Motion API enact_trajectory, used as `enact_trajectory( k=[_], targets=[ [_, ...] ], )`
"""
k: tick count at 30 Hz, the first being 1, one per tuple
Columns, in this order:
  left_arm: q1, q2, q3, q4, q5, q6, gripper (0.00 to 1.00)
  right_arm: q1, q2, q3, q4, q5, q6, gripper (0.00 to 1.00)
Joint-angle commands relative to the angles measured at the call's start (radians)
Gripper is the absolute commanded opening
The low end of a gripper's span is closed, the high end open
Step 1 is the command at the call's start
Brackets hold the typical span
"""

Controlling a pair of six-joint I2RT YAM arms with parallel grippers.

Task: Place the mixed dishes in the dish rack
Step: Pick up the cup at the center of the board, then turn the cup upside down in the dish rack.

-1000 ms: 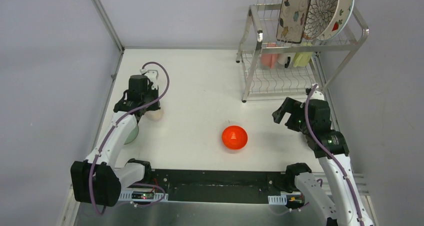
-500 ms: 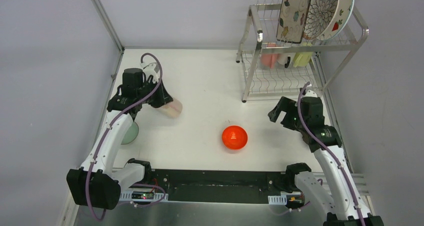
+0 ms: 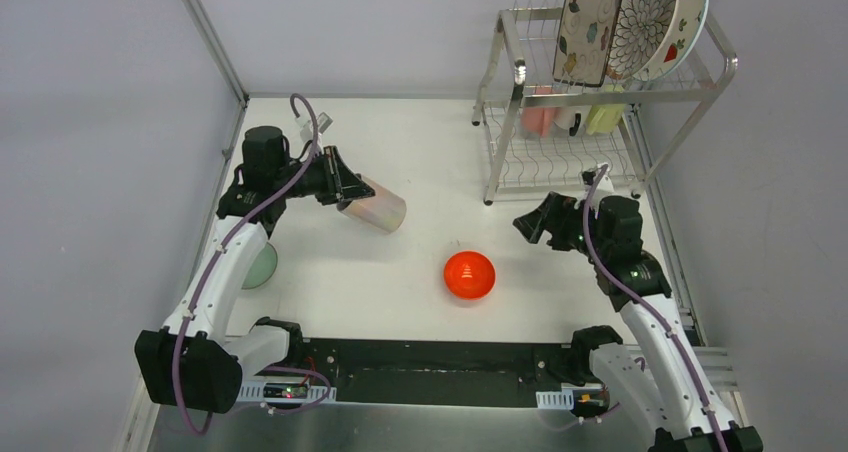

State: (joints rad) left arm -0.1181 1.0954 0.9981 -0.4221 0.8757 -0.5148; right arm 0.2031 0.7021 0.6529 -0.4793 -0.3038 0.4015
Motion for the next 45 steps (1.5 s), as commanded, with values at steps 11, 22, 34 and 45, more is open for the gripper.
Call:
enact_trajectory(
  k=[11, 22, 34, 45],
  targets=[
    [-0.002, -0.034, -0.149, 0.803, 0.066, -1.026, 0.00, 0.182, 0.065, -0.161, 0.877, -0.271, -0.111, 0.83],
    [-0.012, 0.027, -0.191, 1.100, 0.062, -1.384, 0.00, 0.260, 0.321, -0.139, 1.240, -0.338, -0.203, 0.83],
    [-0.077, 0.122, -0.106, 1.274, 0.018, -1.526, 0.00, 0.340, 0.637, -0.005, 1.601, -0.381, -0.225, 0.66],
    [-0.130, 0.165, -0.100, 1.348, 0.013, -1.571, 0.00, 0.396, 0.841, 0.095, 1.867, -0.440, -0.207, 0.54]
  ],
)
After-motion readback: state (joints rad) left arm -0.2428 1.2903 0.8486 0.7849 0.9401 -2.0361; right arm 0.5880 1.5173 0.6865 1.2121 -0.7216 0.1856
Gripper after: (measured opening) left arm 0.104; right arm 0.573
